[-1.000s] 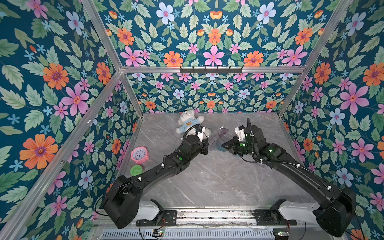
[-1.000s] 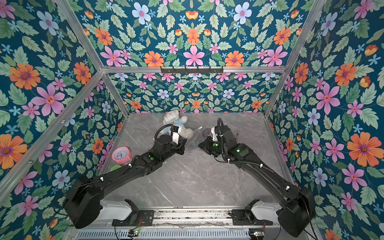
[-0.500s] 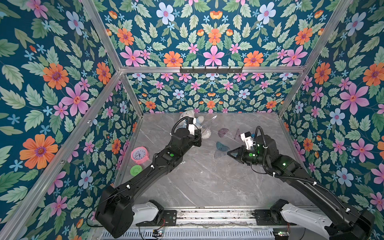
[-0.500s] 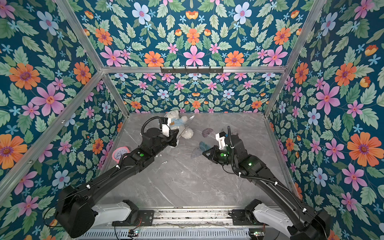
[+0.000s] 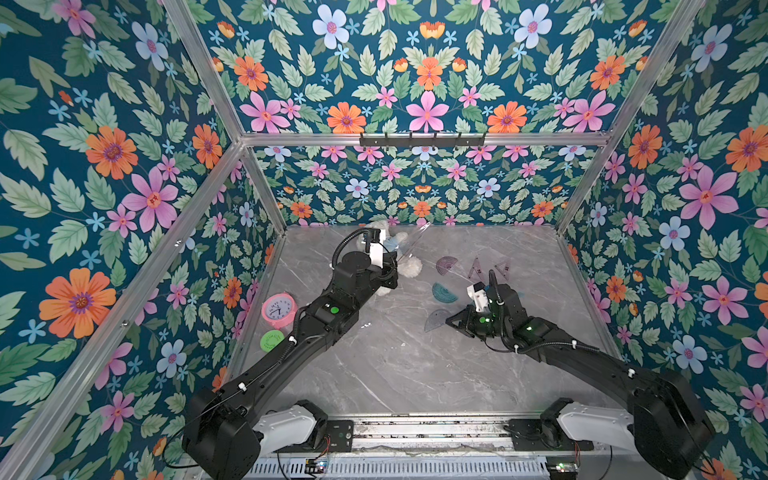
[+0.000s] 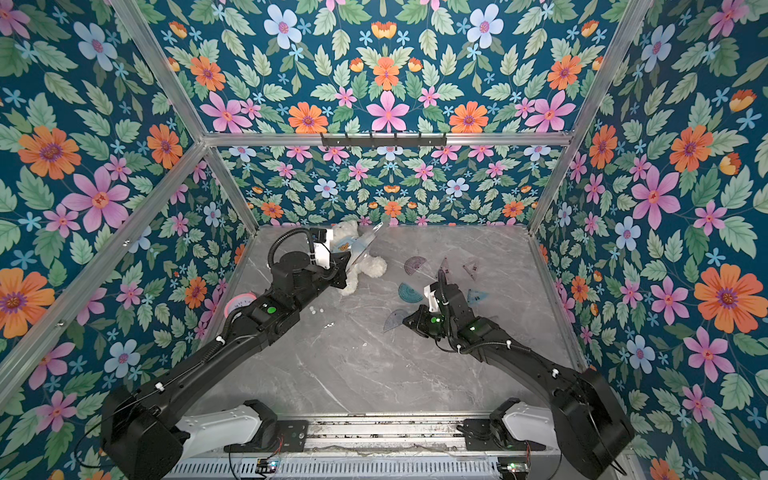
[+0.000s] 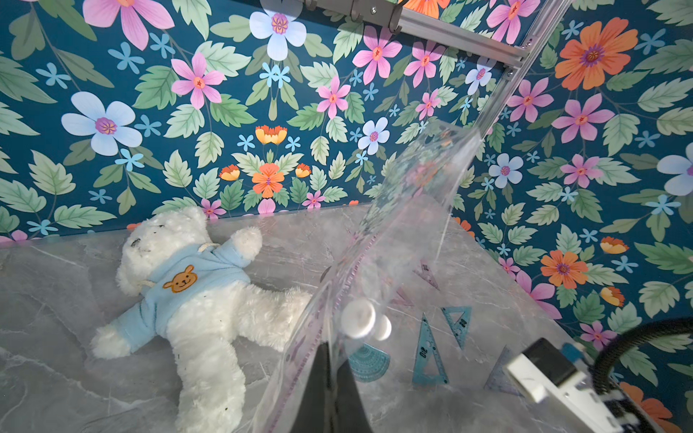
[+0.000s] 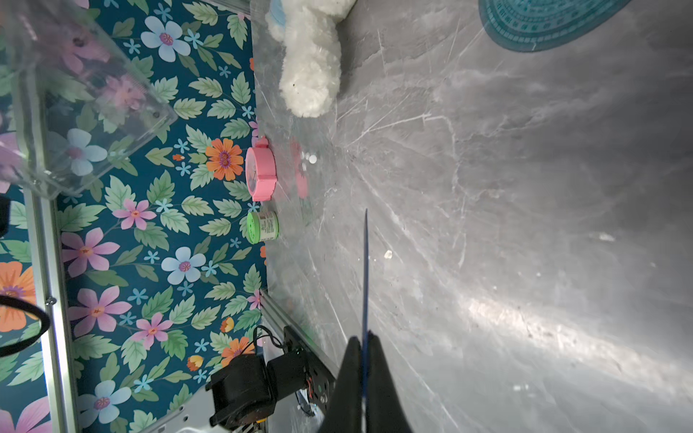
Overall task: Open the ruler set and take out the ruler
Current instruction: Place the ruler at the center of the board.
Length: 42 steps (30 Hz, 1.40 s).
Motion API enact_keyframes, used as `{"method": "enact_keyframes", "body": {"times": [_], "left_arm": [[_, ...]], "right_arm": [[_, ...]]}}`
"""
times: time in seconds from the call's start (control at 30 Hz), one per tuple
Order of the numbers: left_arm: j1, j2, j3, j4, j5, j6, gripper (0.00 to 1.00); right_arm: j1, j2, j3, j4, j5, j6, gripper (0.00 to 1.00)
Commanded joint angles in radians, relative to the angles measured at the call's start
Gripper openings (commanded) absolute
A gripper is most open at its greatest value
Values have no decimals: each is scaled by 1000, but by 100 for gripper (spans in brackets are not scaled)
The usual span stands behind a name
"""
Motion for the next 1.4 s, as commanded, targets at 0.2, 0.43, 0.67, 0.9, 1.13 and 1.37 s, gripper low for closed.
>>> {"method": "enact_keyframes", "body": {"times": [0.2,0.43,0.67,0.9,1.13,1.37], "left_arm": [[1,1,-9,2,10,-14,0],[1,18,-8,6,19,-21,0],[1,35,-3,16,35,-38,0],[1,41,-1,14,35,-41,0],[0,48,6,14,39,-42,0],[0,63,19,16,57,-49,0]], "right_arm": [[-41,170,-62,322,-113,73,0],[-53,175,-128,343,-149,95,0],[-73,154,-171,279,-154,80,0],[-80,178,-184,276,-158,73,0],[-96,154,-205,279,-142,74,2],[-112,129,-215,266,-130,68,3]]}}
